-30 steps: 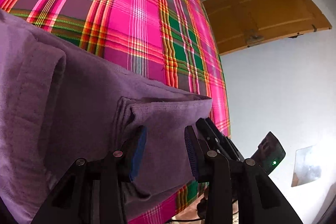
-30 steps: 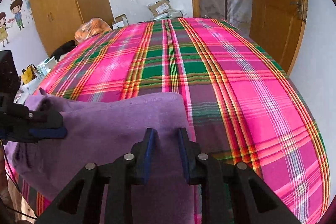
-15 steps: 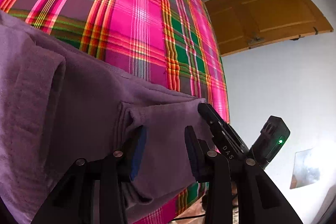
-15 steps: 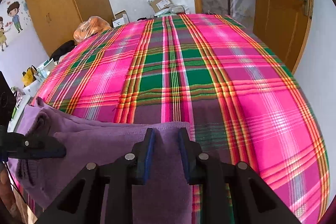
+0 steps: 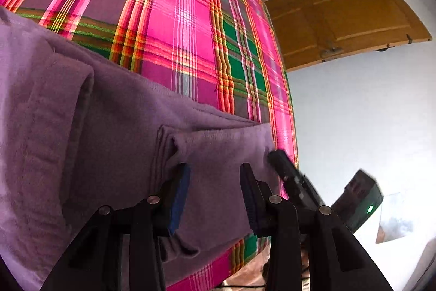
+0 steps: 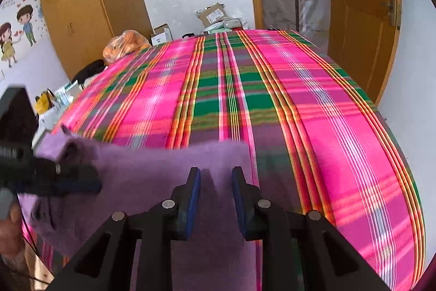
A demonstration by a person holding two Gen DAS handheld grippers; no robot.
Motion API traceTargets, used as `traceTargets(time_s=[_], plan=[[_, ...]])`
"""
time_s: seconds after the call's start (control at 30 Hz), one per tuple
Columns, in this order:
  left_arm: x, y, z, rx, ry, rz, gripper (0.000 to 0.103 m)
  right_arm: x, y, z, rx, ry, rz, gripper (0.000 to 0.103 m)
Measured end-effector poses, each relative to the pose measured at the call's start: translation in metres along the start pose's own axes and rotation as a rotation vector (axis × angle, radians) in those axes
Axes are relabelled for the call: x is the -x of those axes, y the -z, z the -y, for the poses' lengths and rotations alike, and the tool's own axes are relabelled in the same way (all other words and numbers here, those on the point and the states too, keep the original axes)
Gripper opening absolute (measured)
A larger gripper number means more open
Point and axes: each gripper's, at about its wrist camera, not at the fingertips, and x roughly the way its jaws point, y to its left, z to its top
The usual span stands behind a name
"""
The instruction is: Fold clothes
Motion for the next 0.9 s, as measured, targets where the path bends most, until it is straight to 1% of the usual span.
traceTargets(time_s=[0.1,0.2,0.3,0.37,0.43,0.6,0.67,0.73,0.8,0.83,0.9], plan=[[0.001,0.004,0.0,-0.014,-0.003,0.001,0.039,0.001,0.016,-0.004,0.036,0.05,0.021,0.025],[0.0,0.012,0.0,-0.033,-0.011,-0.026,0.039,0.006,0.02,-0.01,0.048,0.08,0.037,0.025],[0.002,0.019,0.0,-0.032,-0.005,-0.032,0.039,0.02,0.023,-0.014,0.036,0.044,0.062,0.025],[0.003,0.023,-0.001,-0.03,-0.003,-0.034,0.039,0.025,0.029,-0.016,0.041,0.028,0.061,0.025],[0.004,0.027,-0.003,-0.031,-0.001,-0.036,0.039,0.022,0.038,-0.016,0.042,0.036,0.038,0.023],[0.013,0.036,-0.003,-0.042,-0.011,-0.033,0.039,0.031,0.045,-0.018,0.031,0.048,0.048,0.022],[0.02,0.039,-0.002,-0.044,-0.018,-0.016,0.039,0.036,0.044,-0.024,0.033,0.049,0.057,0.023],[0.029,0.041,0.0,-0.05,-0.015,0.004,0.039,0.038,0.043,-0.037,0.054,0.002,0.072,0.023],[0.037,0.042,-0.001,-0.046,-0.012,0.019,0.039,0.034,0.047,-0.051,0.075,-0.055,0.062,0.023],[0.041,0.043,-0.003,-0.04,-0.01,0.029,0.039,0.032,0.049,-0.057,0.084,-0.068,0.05,0.023],[0.049,0.043,-0.007,-0.028,-0.01,0.048,0.039,0.027,0.054,-0.069,0.117,-0.045,0.034,0.024]])
